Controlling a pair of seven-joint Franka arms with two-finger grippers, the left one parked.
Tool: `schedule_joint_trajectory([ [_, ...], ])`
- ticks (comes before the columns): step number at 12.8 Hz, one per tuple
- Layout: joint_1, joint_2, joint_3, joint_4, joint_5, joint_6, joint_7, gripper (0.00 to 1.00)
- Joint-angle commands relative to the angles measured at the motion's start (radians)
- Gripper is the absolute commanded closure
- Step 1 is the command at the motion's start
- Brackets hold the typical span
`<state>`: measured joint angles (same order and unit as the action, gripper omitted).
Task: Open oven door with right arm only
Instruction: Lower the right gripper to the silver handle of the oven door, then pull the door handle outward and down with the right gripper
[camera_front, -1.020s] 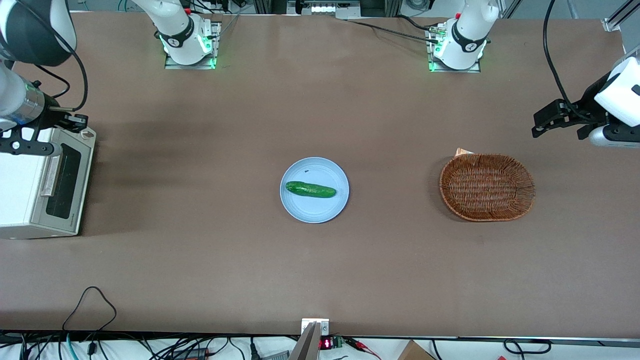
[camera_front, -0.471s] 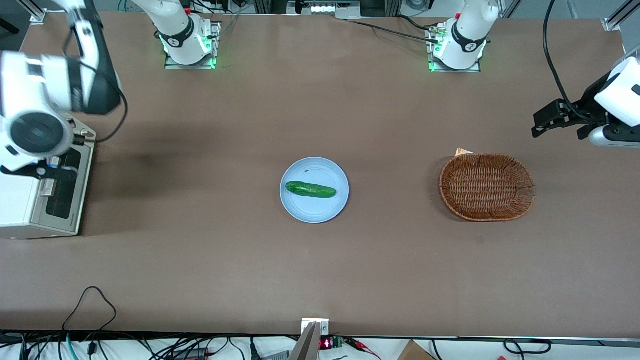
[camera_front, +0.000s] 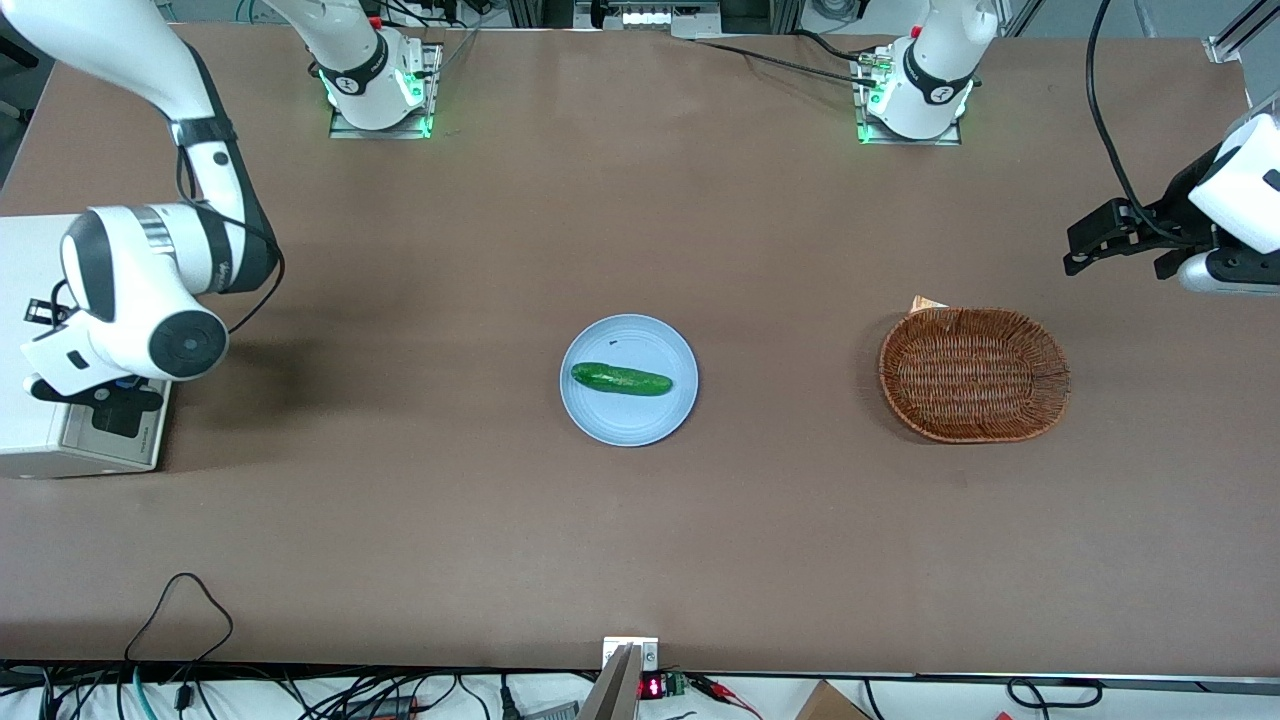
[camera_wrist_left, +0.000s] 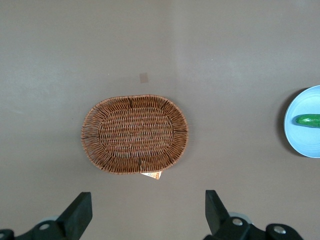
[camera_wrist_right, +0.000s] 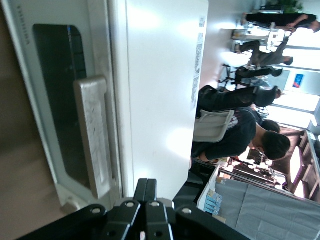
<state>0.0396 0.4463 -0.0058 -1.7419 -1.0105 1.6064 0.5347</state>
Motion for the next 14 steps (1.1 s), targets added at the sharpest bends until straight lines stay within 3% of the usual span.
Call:
schedule_joint_trajectory([
  [1,-0.001,0.075,0.003,0.013,-0.072,0.006,0.141,0.99],
  [14,-0.012,0.127,0.003,0.010,-0.080,0.050,0.192,0.98],
])
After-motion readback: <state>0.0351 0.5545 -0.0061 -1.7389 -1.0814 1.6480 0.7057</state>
